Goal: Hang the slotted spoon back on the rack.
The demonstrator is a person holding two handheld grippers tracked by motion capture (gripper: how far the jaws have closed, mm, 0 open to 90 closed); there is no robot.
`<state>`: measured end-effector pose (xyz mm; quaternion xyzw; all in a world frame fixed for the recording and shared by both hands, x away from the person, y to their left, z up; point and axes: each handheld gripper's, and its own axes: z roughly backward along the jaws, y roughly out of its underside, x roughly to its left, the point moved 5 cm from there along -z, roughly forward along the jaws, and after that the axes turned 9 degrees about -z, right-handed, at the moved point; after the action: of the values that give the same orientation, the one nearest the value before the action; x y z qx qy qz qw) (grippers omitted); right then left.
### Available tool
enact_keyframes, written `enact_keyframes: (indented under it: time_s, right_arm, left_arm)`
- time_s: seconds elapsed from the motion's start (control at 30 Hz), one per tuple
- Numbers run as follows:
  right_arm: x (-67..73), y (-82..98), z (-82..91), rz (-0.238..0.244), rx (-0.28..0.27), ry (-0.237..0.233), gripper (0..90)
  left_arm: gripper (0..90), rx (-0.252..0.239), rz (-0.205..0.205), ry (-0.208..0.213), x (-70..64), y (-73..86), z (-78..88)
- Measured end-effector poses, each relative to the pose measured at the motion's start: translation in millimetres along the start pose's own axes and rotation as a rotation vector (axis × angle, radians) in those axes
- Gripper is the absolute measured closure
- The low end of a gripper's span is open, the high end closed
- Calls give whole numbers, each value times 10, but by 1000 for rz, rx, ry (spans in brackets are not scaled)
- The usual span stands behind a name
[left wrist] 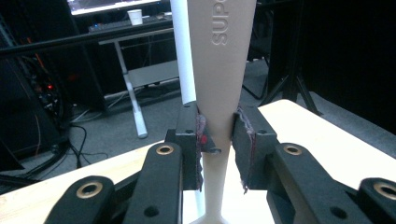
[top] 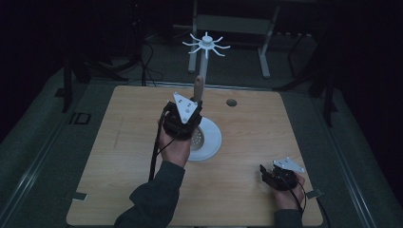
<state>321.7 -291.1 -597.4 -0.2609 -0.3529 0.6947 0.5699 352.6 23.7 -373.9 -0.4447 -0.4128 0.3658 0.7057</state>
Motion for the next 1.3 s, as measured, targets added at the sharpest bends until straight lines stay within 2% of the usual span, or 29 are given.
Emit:
enact_keyframes:
  time_s: [0.5,0.7,0.87,1.07,1.3]
  right_arm:
    - [4,3,-5,6,4,0,418]
    - [3,4,-4,6,5,0,418]
    - [4,5,-5,5,5,0,418]
    - [11,8,-11,6,8,-1,419]
    - [6,7,-10,5,7,-1,418]
  left_arm:
    - [730,-21,6,-23,21,-205,20]
    - [731,-26,0,-48,7,-311,26]
    - [730,-19,-13,-83,0,-361,9]
    - [729,-15,-2,-86,4,-402,-20]
    - [729,-12,-15,-109,6,-435,-32]
